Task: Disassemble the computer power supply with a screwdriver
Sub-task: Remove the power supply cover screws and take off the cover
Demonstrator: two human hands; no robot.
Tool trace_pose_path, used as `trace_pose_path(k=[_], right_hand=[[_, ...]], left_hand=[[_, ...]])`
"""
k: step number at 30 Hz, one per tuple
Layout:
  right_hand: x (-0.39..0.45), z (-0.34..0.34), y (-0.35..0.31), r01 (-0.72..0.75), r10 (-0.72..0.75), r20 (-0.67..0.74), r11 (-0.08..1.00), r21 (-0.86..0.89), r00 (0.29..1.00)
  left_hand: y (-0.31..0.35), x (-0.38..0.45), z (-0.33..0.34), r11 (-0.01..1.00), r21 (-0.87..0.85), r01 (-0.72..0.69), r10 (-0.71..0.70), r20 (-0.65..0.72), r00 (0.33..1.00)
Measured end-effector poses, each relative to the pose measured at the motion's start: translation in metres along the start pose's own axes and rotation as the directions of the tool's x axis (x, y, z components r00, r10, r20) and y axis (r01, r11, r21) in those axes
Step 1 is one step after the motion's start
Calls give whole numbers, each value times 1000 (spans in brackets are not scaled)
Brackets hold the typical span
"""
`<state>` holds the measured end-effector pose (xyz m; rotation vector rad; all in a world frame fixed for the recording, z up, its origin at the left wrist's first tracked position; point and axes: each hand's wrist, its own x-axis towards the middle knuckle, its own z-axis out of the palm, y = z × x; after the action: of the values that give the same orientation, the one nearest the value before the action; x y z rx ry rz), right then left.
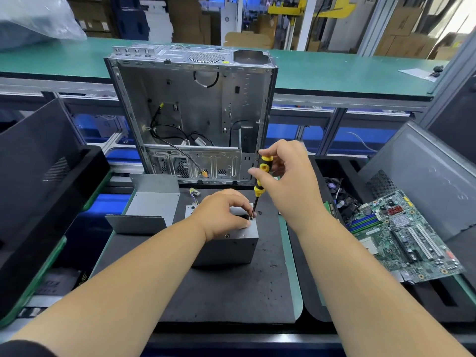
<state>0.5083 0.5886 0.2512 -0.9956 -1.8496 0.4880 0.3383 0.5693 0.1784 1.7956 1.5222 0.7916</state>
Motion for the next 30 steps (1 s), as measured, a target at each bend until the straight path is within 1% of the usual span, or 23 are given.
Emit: trace_pose_path(k=[5,9,11,14,18,22,24,26,30], right_hand=[[2,-3,0,-28,28,50,1000,5,998],[1,-5,-3,-63,46,177,994,92,983],[0,-5,-3,-62,39,221,993,100,974],[-3,-6,-3,-41,19,210,994,97,977],[-4,-5,-1,46,-53,114,997,63,992],[0,-5,1,-2,-3,54,997,78,999],[1,-5,1,-25,19,78,996,84,997],[2,-7,0,-49,35,132,994,102,991],[1,-7,-3,-12,-1,223,998,56,975]], left_hand=[[3,-1,0,1000,20,-10,10,-26,1000],[3,0,0,999,50,-10,11,-15,1000],[3,1,1,998,61,-10,10,-11,1000],[5,2,2,997,76,-2,5,-32,999],[8,3,4,993,116,-1,6,-41,999],[10,1,9,996,93,-9,16,-69,997],[8,-1,10,997,69,-30,36,-89,995],[6,-3,10,998,51,-40,46,-106,993],[3,-5,10,998,28,-52,55,-111,992]])
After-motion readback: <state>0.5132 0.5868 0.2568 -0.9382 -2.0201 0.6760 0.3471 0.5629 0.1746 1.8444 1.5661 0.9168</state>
